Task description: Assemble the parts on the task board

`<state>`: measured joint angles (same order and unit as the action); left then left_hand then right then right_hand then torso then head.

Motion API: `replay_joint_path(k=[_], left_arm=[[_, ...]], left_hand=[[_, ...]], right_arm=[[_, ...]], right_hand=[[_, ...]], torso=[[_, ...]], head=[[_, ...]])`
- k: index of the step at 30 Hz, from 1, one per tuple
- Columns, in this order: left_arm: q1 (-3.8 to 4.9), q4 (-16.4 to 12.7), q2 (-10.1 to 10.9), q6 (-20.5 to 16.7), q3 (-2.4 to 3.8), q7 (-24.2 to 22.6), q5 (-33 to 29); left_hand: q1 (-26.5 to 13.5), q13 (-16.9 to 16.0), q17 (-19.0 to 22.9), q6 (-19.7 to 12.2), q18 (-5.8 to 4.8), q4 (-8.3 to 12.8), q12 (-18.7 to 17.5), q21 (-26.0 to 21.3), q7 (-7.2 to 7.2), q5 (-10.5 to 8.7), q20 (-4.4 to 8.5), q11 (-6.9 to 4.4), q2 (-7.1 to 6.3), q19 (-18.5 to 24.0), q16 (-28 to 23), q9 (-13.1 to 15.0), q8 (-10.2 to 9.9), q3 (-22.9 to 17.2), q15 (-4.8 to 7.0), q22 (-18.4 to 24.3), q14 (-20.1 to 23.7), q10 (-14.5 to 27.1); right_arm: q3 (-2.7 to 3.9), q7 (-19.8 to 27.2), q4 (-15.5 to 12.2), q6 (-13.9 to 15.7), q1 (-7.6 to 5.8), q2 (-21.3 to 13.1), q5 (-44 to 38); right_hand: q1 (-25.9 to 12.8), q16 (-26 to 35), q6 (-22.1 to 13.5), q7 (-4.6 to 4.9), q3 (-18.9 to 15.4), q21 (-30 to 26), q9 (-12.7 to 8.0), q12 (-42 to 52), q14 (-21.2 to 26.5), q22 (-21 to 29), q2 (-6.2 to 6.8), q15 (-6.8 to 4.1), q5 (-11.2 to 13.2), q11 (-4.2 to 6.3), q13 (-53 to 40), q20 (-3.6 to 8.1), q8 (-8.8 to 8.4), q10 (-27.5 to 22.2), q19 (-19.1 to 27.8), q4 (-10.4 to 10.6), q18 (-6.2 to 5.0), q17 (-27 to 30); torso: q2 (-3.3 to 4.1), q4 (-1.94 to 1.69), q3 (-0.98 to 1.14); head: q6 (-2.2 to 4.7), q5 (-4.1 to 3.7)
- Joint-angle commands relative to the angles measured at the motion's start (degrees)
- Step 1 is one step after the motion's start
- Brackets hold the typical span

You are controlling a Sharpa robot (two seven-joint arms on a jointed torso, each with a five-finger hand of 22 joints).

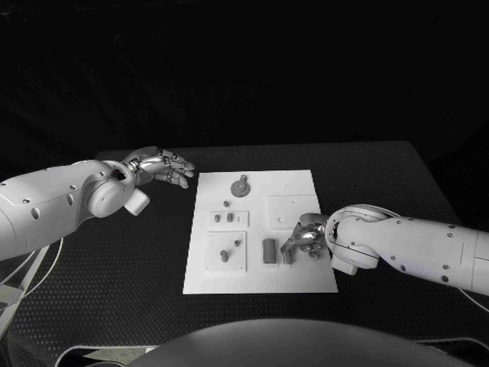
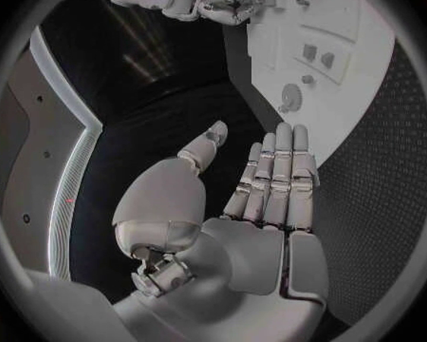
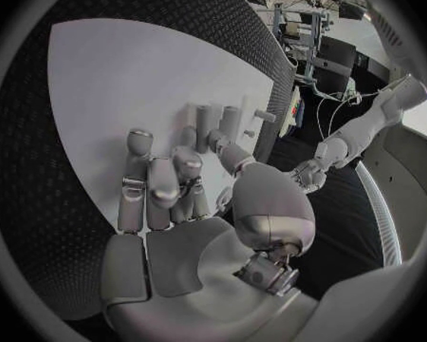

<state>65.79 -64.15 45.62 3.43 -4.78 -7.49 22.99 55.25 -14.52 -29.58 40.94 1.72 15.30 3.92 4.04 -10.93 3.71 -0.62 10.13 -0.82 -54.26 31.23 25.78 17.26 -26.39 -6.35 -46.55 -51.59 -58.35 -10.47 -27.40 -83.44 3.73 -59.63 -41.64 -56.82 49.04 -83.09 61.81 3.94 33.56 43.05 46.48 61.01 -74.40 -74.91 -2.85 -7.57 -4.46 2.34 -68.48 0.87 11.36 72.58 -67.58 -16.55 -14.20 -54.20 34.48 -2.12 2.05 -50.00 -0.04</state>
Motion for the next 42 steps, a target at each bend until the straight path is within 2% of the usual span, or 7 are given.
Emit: replay_joint_path(k=[1, 33, 42], left_arm=[[0.03, -0.07, -0.11, 0.76, 0.02, -0.54, 0.04], [0.02, -0.08, -0.12, 0.86, 0.02, -0.53, 0.05], [0.02, -0.08, -0.13, 0.86, 0.02, -0.52, 0.05]], left_hand=[[-0.59, 0.07, -0.11, -0.24, 0.42, 0.08, 0.21, 0.25, -2.24, -0.2, 0.04, -0.1, -0.09, 0.05, -0.2, -0.05, 0.3, -0.05, 0.07, 0.1, -0.37, 0.49], [-0.63, 0.08, -0.2, -0.26, 0.42, 0.09, 0.21, 0.25, -2.24, -0.2, 0.03, -0.09, -0.07, 0.06, -0.28, -0.07, 0.32, -0.05, 0.07, 0.11, -0.38, 0.5], [-0.62, 0.09, -0.23, -0.26, 0.42, 0.11, 0.21, 0.25, -2.24, -0.2, 0.03, -0.09, -0.07, 0.07, -0.3, -0.07, 0.33, -0.06, 0.07, 0.12, -0.38, 0.5]], right_arm=[[-0.18, 0.74, 0.12, 1.1, 0.44, 0.4, -0.28], [-0.18, 1.93, -0.63, 2.76, 0.62, 0.1, 1.09], [-0.18, 1.54, -0.51, 1.18, 0.62, 0.12, 1.23]], right_hand=[[1.35, 0.07, -0.13, 0.21, 0.76, 0.08, -0.11, -0.19, 0.02, -1.14, -1.32, -0.43, -0.16, -0.15, 0.06, 0.23, -0.17, -0.45, 0.15, -0.32, -0.8, 0.09], [1.12, 0.09, -0.02, 0.19, 1.0, 0.07, -0.07, -0.27, -0.02, -1.13, -1.38, -0.42, -0.17, -0.13, 0.13, 0.22, -0.14, -0.48, 0.08, -0.34, -0.8, 0.13], [0.46, 0.23, -0.02, 0.2, 1.04, 0.02, -0.06, -0.65, 0.12, -1.1, -0.65, -0.42, -0.13, -0.14, 0.43, 0.18, -0.2, -0.66, 0.02, -0.31, -0.8, 0.56]], torso=[[0.01, -0.01, 0.02], [0.0, -0.01, 0.0], [-0.01, -0.01, -0.03]], head=[[0.0, -0.01], [0.0, -0.2], [0.0, -0.21]])
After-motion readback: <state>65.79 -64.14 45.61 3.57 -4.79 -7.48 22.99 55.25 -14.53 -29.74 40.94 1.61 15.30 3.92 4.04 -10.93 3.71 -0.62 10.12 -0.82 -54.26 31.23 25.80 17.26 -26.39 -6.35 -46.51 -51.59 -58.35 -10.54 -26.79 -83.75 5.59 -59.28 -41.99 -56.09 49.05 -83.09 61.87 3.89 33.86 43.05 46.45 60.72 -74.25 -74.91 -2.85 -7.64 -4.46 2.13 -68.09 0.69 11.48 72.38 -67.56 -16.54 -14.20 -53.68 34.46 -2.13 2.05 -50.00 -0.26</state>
